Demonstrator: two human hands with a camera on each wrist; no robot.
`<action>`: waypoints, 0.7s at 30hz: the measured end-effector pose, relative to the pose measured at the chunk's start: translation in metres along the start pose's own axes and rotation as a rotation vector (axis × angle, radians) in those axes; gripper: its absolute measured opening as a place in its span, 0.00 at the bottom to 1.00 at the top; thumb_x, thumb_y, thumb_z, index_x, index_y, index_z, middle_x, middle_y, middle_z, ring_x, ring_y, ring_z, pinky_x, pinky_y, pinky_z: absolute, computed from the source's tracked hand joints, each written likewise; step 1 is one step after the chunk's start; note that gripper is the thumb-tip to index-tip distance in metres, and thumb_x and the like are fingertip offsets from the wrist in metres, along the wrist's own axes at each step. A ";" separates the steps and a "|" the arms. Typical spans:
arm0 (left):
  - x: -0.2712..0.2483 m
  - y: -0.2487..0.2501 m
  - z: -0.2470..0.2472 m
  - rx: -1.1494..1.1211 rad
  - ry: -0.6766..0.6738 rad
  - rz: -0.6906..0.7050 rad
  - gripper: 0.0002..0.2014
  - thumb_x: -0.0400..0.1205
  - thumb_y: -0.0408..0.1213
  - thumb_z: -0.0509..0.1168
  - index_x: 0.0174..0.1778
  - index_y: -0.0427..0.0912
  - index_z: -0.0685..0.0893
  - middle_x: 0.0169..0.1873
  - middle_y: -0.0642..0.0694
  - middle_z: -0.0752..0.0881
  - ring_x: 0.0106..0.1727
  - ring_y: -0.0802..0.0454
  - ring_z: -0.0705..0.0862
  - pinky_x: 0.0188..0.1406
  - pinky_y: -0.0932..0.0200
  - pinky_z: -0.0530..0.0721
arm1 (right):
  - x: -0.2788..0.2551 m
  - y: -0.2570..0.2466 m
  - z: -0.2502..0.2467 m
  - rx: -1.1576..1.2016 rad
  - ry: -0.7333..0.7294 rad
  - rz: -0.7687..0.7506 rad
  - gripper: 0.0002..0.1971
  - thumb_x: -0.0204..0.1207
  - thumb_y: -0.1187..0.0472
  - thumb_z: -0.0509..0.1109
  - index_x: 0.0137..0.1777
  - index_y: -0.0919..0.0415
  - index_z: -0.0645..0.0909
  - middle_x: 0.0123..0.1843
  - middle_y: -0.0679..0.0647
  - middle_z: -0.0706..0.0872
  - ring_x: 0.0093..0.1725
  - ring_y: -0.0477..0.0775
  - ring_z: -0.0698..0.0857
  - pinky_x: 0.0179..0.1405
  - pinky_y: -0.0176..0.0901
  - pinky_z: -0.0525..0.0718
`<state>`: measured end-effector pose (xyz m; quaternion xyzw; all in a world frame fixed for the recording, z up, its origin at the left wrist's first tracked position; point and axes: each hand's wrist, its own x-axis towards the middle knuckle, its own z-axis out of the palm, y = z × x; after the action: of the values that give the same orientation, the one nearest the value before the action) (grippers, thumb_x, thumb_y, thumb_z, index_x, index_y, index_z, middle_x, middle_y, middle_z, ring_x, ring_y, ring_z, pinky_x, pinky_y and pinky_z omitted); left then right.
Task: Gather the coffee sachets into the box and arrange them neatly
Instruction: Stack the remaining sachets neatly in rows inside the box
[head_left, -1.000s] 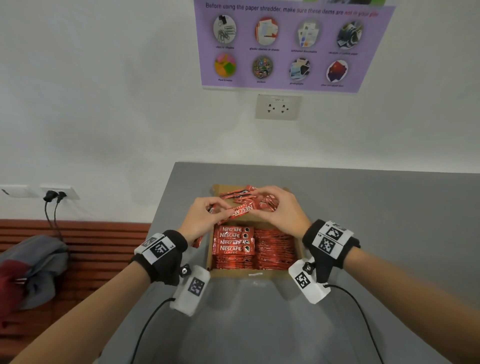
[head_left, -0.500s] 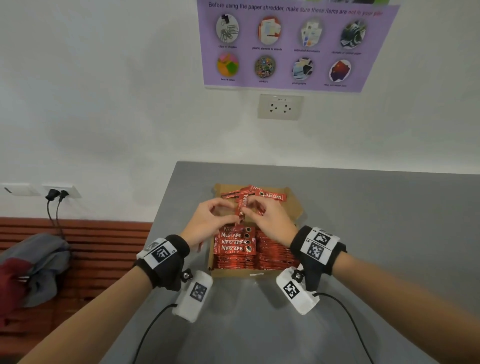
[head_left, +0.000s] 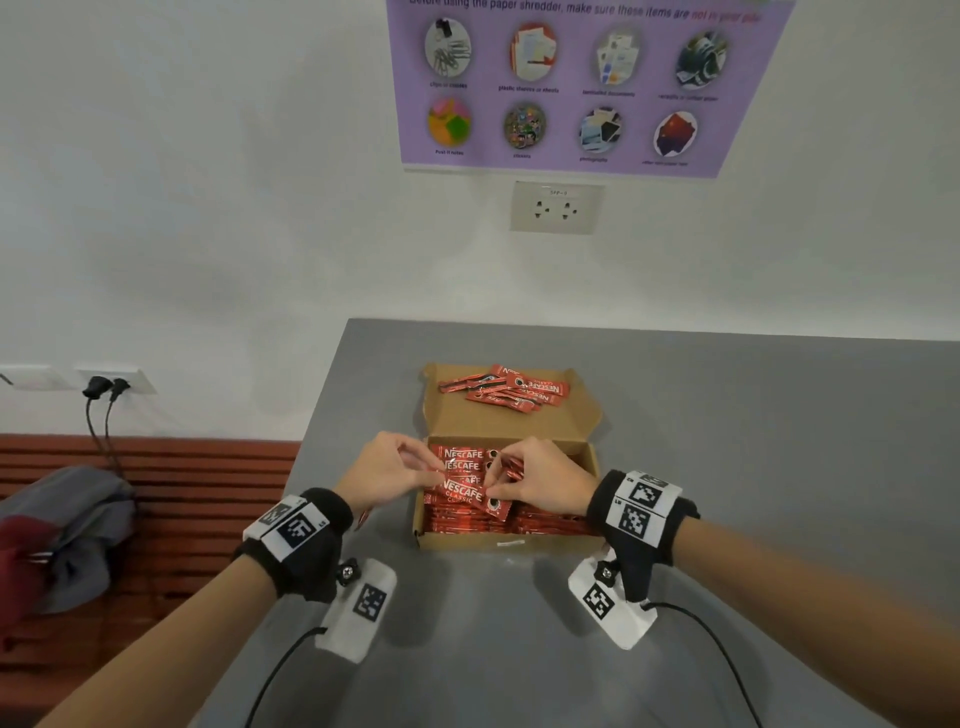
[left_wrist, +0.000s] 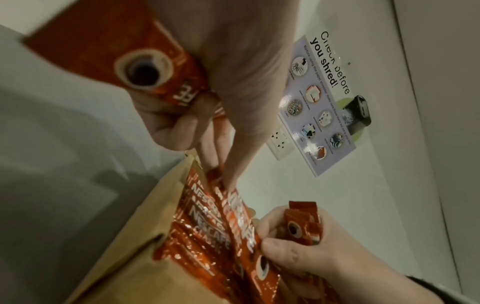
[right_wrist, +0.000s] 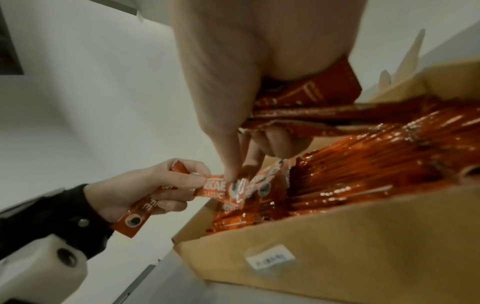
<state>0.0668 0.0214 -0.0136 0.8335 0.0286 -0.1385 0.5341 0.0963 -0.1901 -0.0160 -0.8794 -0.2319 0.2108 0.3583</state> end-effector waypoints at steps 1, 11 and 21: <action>0.001 -0.002 0.000 0.032 -0.004 0.005 0.05 0.72 0.30 0.75 0.34 0.43 0.86 0.40 0.50 0.88 0.46 0.57 0.85 0.39 0.70 0.79 | -0.001 0.001 0.001 -0.005 0.009 0.013 0.04 0.73 0.64 0.75 0.43 0.65 0.86 0.42 0.48 0.89 0.40 0.36 0.83 0.43 0.22 0.76; 0.002 -0.005 0.003 0.321 -0.045 0.090 0.09 0.73 0.33 0.75 0.30 0.47 0.83 0.38 0.53 0.86 0.42 0.60 0.84 0.46 0.69 0.83 | 0.007 0.002 0.010 -0.177 -0.023 0.016 0.08 0.76 0.60 0.71 0.43 0.66 0.85 0.44 0.57 0.89 0.42 0.56 0.87 0.48 0.53 0.85; 0.004 -0.006 0.005 0.403 0.060 0.150 0.06 0.78 0.36 0.69 0.36 0.48 0.81 0.35 0.51 0.84 0.37 0.58 0.82 0.29 0.77 0.75 | 0.012 0.001 0.014 -0.270 -0.008 0.005 0.07 0.74 0.58 0.73 0.44 0.63 0.84 0.45 0.56 0.88 0.45 0.55 0.86 0.49 0.55 0.85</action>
<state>0.0682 0.0187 -0.0222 0.9269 -0.0460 -0.0765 0.3645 0.0986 -0.1765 -0.0279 -0.9193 -0.2574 0.1822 0.2354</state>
